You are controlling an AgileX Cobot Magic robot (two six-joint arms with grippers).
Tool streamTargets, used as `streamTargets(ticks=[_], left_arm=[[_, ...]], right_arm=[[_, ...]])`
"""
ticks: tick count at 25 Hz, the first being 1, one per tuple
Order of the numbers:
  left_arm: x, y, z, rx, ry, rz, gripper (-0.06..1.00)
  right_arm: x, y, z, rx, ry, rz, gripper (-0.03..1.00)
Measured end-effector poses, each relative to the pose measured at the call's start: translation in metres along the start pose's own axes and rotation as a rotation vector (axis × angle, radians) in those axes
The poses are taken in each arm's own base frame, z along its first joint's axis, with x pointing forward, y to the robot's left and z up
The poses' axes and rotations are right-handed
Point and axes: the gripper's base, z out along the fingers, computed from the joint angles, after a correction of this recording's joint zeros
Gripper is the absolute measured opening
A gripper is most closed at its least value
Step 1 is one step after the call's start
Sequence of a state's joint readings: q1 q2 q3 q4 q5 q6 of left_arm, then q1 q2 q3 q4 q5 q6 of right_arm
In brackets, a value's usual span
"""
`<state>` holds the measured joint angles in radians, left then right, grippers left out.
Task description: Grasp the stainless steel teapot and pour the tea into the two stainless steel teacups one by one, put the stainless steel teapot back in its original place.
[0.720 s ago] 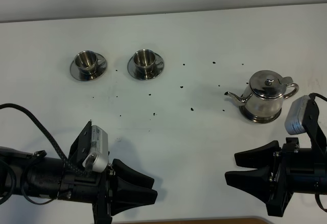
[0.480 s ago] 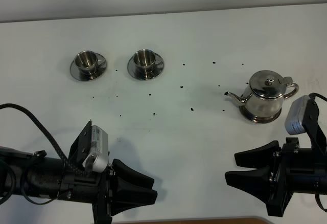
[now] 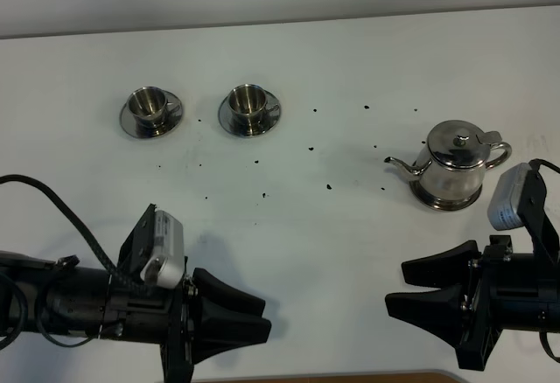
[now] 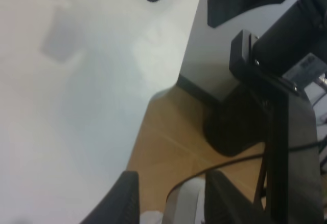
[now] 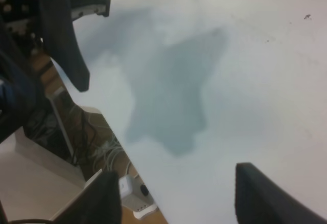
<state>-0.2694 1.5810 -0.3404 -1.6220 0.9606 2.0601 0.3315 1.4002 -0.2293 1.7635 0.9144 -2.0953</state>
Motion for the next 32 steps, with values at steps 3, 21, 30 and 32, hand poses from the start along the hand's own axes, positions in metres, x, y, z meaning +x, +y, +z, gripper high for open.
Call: streamTargets(ticks=[3, 21, 30, 32], left_arm=[[-0.003, 0.001, 0.0, -0.003, -0.026, -0.009, 0.37], [-0.076, 0.019, -0.009, -0.029, 0.022, -0.12, 0.37], [-0.122, -0.005, -0.065, -0.446, 0.301, -0.349, 0.37], [-0.113, -0.011, -0.082, -0.605, 0.382, -0.43, 0.37]], right_arm=[[0.0, 0.0, 0.0, 0.0, 0.0, 0.0, 0.49], [-0.018, -0.008, 0.001, 0.034, -0.025, 0.016, 0.49], [-0.064, -0.041, -0.002, 0.274, -0.023, 0.116, 0.47], [-0.072, -0.044, -0.003, 0.298, -0.001, 0.119, 0.47]])
